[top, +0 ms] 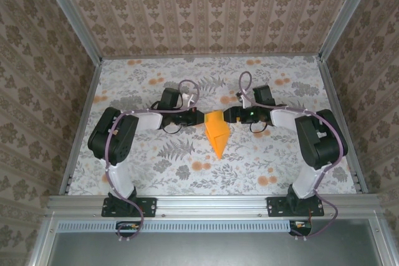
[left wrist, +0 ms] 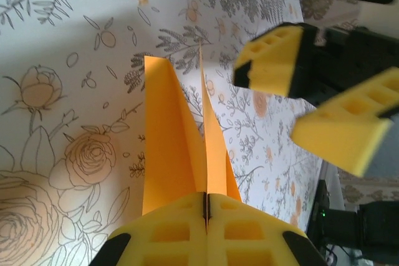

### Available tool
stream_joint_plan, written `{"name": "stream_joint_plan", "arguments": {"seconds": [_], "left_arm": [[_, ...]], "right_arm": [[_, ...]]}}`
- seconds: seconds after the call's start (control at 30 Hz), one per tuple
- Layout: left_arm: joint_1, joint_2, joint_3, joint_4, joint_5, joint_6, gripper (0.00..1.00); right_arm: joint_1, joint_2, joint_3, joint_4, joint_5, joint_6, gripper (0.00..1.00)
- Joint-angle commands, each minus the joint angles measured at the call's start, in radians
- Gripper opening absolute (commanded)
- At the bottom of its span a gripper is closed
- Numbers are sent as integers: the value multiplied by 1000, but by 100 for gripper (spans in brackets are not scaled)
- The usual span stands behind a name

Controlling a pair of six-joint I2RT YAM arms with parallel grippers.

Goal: Fold a paper plane with a square sheet of paper (fold left side to right side)
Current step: Place the paper at the center of the table.

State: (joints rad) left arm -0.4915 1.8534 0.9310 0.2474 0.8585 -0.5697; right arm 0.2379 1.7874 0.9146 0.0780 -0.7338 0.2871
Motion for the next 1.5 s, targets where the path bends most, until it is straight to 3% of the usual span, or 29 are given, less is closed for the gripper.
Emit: {"name": "stream_joint_plan", "arguments": {"seconds": [0.0,0.4,0.83,0.97,1.07,1.13,1.23,1.33,1.47], "left_arm": [[1,-36,-13,27,80,73,0],[0,-19,0,8,91,96,0],[-1,25,44,-57,72,147,0],[-1,32,84,-125,48,190,18],[5,13,128,-215,2,243,45],[15,-17,153,-278,-44,276,58],[28,-86,181,-376,-138,332,65],[18,-168,191,-473,-272,384,67],[-73,-286,170,-588,-467,456,66]], "right_arm": [[-6,66,36,81,-127,-34,73],[-8,158,66,128,-236,-2,55],[-15,78,54,35,-173,-53,16],[-16,49,43,-12,-151,-47,2],[-15,22,35,-56,-128,-19,0],[-11,9,41,-115,-95,-1,0],[3,-7,54,-194,-41,39,0],[22,-20,72,-248,20,110,0],[39,-15,114,-322,97,222,0]]}}
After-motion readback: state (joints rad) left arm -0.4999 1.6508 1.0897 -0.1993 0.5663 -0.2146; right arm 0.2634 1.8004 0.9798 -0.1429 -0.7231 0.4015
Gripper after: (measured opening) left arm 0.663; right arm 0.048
